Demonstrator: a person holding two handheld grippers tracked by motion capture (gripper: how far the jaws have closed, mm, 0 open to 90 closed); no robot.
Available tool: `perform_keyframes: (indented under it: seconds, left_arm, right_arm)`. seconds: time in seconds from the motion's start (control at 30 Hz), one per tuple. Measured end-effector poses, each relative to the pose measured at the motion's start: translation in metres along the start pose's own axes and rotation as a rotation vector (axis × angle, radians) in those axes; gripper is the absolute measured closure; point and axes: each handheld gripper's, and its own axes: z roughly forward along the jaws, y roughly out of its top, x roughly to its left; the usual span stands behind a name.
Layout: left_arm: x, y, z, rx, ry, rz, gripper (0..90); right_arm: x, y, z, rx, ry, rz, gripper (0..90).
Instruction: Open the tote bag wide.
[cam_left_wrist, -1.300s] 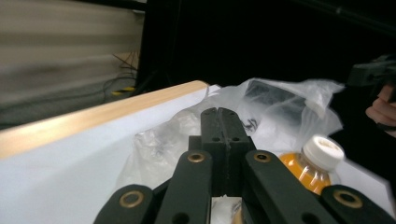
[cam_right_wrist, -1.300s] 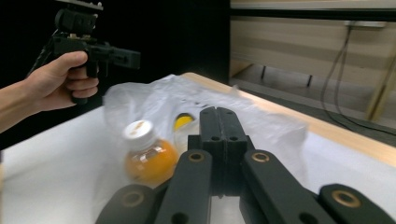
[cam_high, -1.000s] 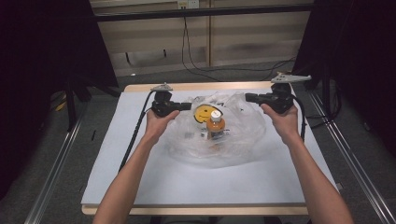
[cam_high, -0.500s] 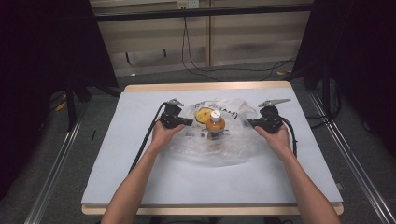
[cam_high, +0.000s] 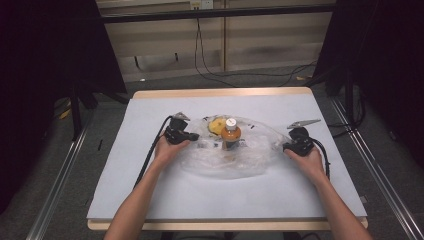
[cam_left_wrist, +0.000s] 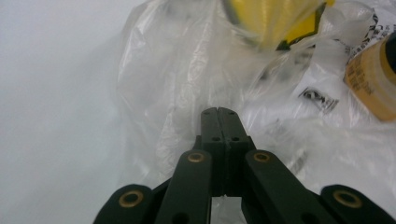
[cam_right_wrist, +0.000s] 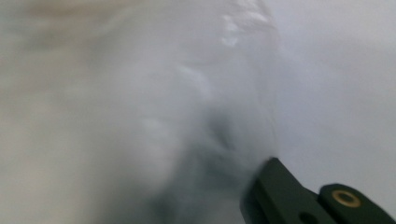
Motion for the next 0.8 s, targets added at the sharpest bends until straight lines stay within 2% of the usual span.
perform_keyframes:
  seconds: [0.1, 0.23, 0.27, 0.33, 0.5, 0.63, 0.7, 0.73, 0.8]
  left_arm:
    - [0.007, -0.009, -0.01, -0.003, 0.01, -0.007, 90.0]
    - [0.012, -0.017, -0.016, -0.023, -0.003, -0.051, 90.0]
    - [0.011, -0.016, -0.015, -0.028, 0.002, -0.054, 90.0]
    - [0.007, -0.014, -0.015, -0.019, -0.004, -0.033, 90.0]
    - [-0.002, -0.009, -0.017, -0.09, -0.054, -0.038, 90.0]
    - [-0.009, -0.004, -0.024, -0.129, -0.076, -0.033, 90.0]
    - [-0.011, -0.004, -0.028, -0.167, -0.098, -0.047, 90.0]
    - [-0.012, -0.003, -0.03, -0.177, -0.095, -0.046, 90.0]
    - [-0.014, -0.003, -0.034, -0.202, -0.11, -0.052, 90.0]
  right_arm:
    - [-0.007, -0.009, -0.012, -0.008, -0.017, 0.01, 90.0]
    - [-0.007, -0.015, -0.02, -0.01, -0.037, 0.006, 90.0]
    - [-0.006, -0.015, -0.02, -0.011, -0.039, 0.006, 90.0]
    - [-0.004, -0.014, -0.019, -0.025, -0.03, 0.003, 90.0]
    - [0.012, -0.007, -0.026, -0.076, 0.027, -0.015, 90.0]
    - [0.017, -0.012, -0.037, -0.106, 0.037, -0.017, 90.0]
    - [0.019, -0.014, -0.046, -0.139, 0.038, -0.011, 90.0]
    - [0.02, -0.015, -0.049, -0.158, 0.04, -0.011, 90.0]
    - [0.022, -0.016, -0.057, -0.173, 0.033, -0.012, 90.0]
